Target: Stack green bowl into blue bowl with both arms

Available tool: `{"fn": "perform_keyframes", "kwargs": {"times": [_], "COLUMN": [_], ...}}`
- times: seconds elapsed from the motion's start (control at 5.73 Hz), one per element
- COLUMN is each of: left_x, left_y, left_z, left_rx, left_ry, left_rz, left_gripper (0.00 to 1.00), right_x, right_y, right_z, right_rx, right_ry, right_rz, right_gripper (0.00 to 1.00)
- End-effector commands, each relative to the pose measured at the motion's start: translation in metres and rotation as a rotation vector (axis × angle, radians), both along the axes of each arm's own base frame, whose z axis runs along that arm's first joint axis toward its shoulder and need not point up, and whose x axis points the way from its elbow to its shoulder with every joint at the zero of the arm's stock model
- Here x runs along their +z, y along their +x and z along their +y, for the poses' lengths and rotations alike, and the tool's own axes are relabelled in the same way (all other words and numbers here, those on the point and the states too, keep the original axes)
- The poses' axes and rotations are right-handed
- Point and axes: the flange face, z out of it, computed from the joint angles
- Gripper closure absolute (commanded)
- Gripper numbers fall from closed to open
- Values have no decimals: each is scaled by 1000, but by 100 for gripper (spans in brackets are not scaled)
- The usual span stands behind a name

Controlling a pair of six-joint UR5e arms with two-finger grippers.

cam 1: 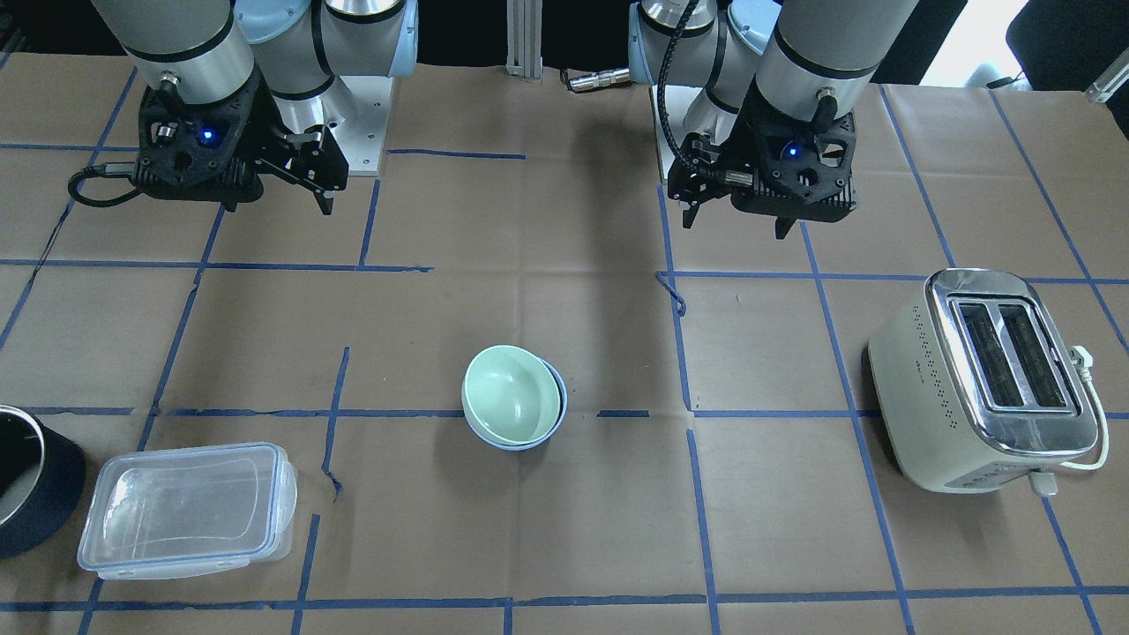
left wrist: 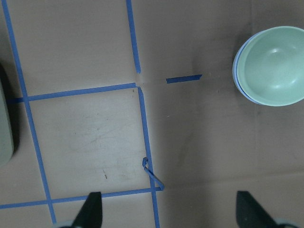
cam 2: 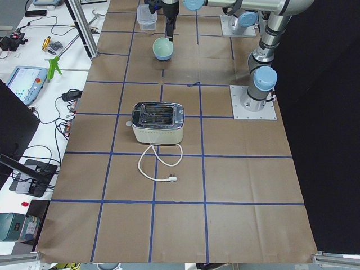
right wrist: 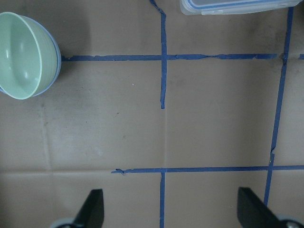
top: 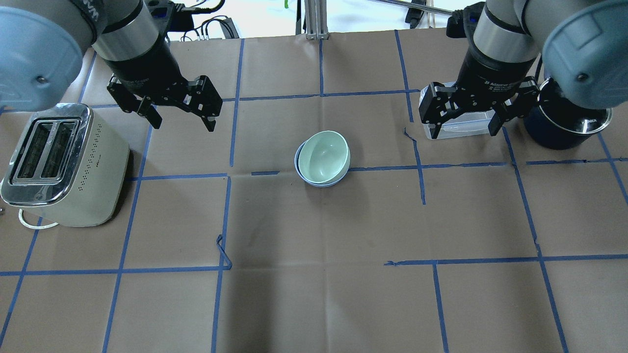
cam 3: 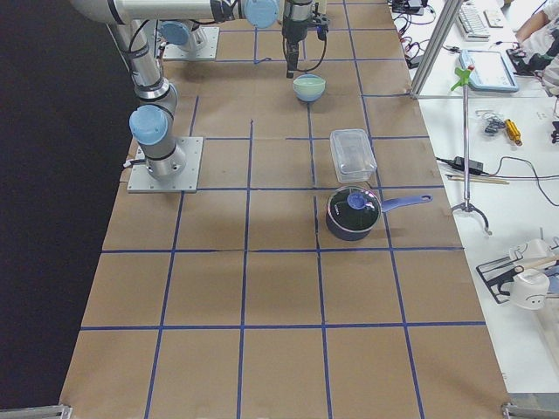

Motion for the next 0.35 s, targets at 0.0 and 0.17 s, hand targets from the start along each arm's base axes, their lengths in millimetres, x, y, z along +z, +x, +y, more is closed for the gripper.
{"fn": "perform_keyframes", "kwargs": {"times": [0.0,0.17], "left_x": [-1,0], "left_y": [0,0], "left_z": [0,1], "left_rx": [0,0], "left_ry": [2,1], "left_rz": [0,0], "left_gripper": [1,1], "right_x": [0,-1], "right_y": [0,-1], "right_z": [0,0], "right_rx": [0,1], "right_ry": [-1,1], "right_rz": [5,8], "right_gripper": [0,0]}}
